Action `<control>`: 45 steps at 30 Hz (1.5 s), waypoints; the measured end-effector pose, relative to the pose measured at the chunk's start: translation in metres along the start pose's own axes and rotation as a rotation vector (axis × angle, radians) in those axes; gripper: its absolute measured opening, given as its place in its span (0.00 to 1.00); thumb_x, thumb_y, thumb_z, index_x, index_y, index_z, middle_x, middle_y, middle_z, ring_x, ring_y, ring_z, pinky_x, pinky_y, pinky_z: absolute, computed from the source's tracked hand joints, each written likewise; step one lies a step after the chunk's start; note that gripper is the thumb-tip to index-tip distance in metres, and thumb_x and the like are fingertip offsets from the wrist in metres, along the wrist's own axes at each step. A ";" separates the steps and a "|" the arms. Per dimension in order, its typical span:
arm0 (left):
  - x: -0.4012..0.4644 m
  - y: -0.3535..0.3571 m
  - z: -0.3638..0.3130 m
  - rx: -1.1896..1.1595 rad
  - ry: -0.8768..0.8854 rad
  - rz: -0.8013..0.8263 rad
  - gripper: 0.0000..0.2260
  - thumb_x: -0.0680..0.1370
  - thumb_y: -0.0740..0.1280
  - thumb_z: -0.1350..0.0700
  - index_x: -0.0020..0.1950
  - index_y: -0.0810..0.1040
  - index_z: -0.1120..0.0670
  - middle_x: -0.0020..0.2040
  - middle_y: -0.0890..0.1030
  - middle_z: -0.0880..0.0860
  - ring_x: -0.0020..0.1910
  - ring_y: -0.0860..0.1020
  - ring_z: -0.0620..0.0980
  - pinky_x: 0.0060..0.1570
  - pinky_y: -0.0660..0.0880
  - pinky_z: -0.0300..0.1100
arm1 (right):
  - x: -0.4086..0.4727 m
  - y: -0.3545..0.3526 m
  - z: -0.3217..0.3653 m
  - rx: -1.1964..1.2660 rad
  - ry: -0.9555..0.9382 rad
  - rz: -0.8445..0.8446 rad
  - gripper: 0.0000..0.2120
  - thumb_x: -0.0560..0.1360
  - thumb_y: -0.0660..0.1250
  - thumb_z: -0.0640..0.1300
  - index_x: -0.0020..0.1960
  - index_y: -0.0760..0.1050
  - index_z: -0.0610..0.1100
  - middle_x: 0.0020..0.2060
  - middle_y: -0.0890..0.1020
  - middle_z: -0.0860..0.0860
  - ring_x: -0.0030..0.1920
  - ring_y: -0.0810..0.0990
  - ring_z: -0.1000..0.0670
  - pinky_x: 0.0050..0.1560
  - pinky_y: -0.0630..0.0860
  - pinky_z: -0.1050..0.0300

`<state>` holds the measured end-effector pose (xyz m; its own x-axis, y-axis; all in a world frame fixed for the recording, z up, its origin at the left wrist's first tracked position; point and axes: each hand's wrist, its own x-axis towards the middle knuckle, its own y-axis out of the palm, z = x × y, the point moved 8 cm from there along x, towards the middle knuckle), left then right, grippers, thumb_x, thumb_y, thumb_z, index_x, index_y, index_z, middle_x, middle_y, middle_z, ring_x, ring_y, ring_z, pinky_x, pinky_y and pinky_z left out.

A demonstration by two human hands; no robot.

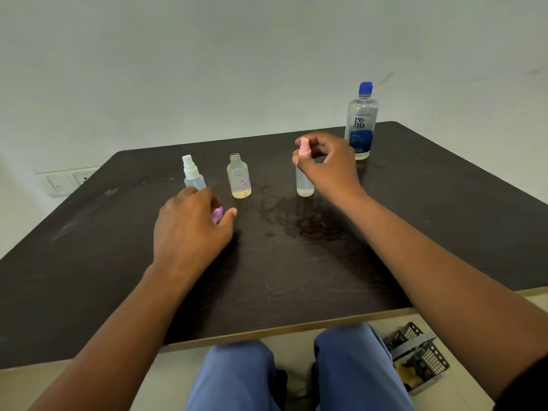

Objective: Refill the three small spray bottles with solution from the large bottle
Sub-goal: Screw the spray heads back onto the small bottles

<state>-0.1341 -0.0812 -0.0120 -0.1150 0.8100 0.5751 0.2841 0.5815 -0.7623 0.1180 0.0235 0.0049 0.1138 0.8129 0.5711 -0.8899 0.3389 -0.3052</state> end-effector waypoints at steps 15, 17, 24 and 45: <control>-0.001 -0.003 -0.002 -0.322 -0.085 -0.027 0.09 0.77 0.78 0.44 0.49 0.86 0.49 0.40 0.84 0.43 0.39 0.82 0.42 0.44 0.78 0.38 | 0.001 -0.006 -0.003 -0.079 -0.003 -0.042 0.22 0.77 0.76 0.49 0.69 0.76 0.48 0.54 0.81 0.56 0.59 0.81 0.50 0.63 0.80 0.46; 0.001 -0.006 -0.011 -0.513 -0.093 -0.072 0.08 0.77 0.79 0.46 0.50 0.87 0.49 0.41 0.85 0.43 0.41 0.83 0.41 0.44 0.80 0.33 | -0.002 -0.022 0.010 -0.066 -0.112 -0.226 0.23 0.76 0.75 0.47 0.68 0.73 0.46 0.53 0.79 0.53 0.57 0.78 0.49 0.58 0.78 0.51; 0.023 0.011 -0.035 -0.989 -0.126 -0.119 0.09 0.80 0.76 0.53 0.58 0.86 0.55 0.48 0.89 0.52 0.45 0.88 0.53 0.51 0.86 0.52 | -0.021 -0.020 0.050 0.086 -0.414 -0.224 0.14 0.74 0.66 0.28 0.59 0.76 0.36 0.40 0.77 0.44 0.36 0.76 0.47 0.34 0.73 0.53; 0.036 0.016 -0.056 -0.685 0.080 -0.299 0.16 0.86 0.65 0.54 0.74 0.74 0.55 0.53 0.84 0.47 0.54 0.83 0.47 0.57 0.80 0.50 | -0.030 0.019 0.051 0.250 -0.223 0.063 0.18 0.79 0.74 0.35 0.67 0.78 0.43 0.54 0.83 0.50 0.30 0.81 0.42 0.35 0.83 0.39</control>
<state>-0.0798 -0.0472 0.0128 -0.2181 0.6019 0.7682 0.7837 0.5772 -0.2297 0.0752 -0.0184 0.0209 -0.0199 0.6960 0.7178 -0.9760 0.1422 -0.1650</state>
